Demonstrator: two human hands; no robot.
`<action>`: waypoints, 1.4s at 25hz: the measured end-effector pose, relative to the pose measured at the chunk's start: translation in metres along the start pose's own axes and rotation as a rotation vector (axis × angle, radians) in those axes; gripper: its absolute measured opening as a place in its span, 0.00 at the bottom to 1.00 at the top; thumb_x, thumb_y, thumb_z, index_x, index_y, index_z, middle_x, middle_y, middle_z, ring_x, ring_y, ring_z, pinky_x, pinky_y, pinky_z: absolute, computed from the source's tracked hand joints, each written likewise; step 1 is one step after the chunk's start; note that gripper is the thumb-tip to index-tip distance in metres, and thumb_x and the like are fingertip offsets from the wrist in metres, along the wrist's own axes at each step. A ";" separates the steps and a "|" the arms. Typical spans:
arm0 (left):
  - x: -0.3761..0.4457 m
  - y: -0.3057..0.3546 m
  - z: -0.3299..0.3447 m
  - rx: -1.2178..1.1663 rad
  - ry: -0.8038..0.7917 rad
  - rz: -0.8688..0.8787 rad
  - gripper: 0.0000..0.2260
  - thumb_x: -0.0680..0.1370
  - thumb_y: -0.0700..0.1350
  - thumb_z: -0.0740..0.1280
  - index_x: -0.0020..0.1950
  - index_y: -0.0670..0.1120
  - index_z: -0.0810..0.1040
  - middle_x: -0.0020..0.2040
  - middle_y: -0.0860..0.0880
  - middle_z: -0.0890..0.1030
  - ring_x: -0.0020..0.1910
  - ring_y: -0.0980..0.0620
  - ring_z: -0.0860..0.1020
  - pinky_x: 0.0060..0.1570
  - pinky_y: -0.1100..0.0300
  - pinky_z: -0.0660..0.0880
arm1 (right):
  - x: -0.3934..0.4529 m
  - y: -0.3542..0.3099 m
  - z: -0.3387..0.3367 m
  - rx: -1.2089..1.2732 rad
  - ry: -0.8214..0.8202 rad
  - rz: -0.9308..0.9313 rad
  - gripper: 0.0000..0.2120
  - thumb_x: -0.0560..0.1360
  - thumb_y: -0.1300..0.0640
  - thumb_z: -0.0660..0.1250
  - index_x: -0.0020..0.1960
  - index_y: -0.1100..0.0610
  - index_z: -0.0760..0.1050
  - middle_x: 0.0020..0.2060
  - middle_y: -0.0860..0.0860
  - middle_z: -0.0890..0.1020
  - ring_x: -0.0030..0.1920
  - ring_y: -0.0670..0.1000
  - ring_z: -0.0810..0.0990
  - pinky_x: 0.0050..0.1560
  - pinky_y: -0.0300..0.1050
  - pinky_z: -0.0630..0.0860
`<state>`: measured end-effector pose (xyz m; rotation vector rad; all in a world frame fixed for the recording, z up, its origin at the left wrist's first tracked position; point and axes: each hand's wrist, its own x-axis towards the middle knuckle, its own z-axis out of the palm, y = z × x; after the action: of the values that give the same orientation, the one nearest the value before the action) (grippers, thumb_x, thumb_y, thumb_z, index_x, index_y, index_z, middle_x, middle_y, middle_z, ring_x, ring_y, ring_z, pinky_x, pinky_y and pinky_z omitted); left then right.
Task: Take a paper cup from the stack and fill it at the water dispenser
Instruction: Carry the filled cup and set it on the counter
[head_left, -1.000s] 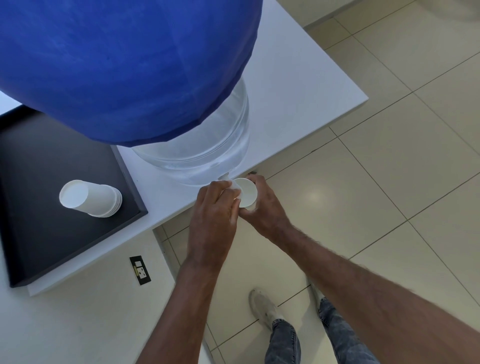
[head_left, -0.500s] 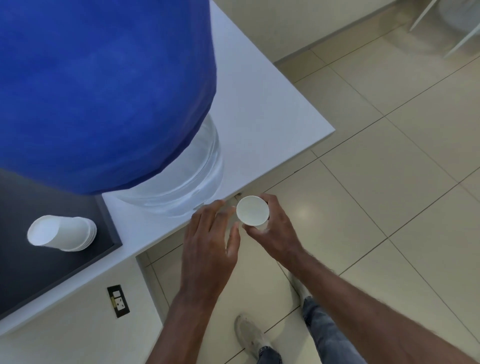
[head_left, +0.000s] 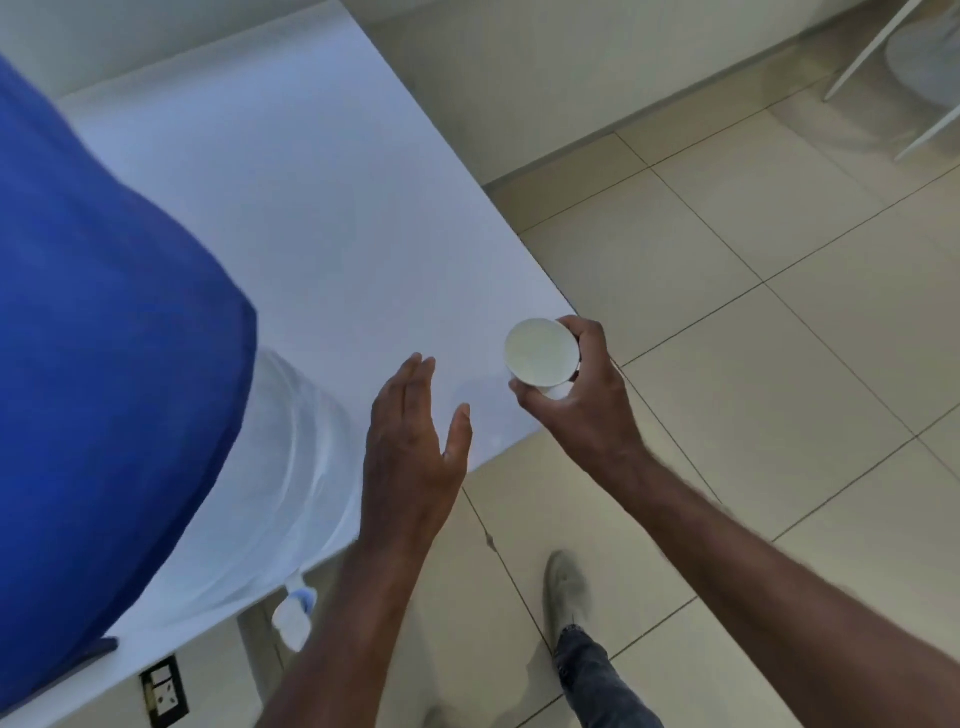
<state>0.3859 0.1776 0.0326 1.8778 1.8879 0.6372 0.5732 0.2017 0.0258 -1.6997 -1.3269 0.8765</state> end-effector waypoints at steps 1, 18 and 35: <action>0.016 0.002 0.006 0.035 -0.013 -0.023 0.27 0.83 0.55 0.64 0.80 0.48 0.63 0.80 0.47 0.67 0.79 0.46 0.66 0.75 0.47 0.68 | 0.019 0.001 -0.001 -0.008 -0.009 -0.009 0.33 0.70 0.52 0.81 0.68 0.50 0.68 0.61 0.47 0.79 0.59 0.52 0.79 0.52 0.42 0.77; 0.158 -0.020 0.063 0.358 -0.117 -0.121 0.35 0.81 0.63 0.61 0.83 0.47 0.55 0.85 0.44 0.56 0.83 0.43 0.54 0.81 0.41 0.50 | 0.181 0.016 0.037 -0.045 -0.170 -0.039 0.33 0.70 0.52 0.80 0.69 0.50 0.66 0.61 0.48 0.79 0.58 0.54 0.79 0.49 0.43 0.76; 0.160 -0.028 0.062 0.377 -0.156 -0.141 0.37 0.79 0.65 0.53 0.83 0.46 0.58 0.84 0.45 0.56 0.84 0.44 0.53 0.82 0.43 0.51 | 0.196 0.006 0.050 -0.062 -0.185 0.000 0.34 0.70 0.52 0.80 0.70 0.49 0.67 0.59 0.47 0.80 0.56 0.53 0.80 0.49 0.44 0.75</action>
<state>0.3960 0.3399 -0.0289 1.9211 2.1227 0.0874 0.5735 0.4001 -0.0117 -1.6982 -1.4901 1.0220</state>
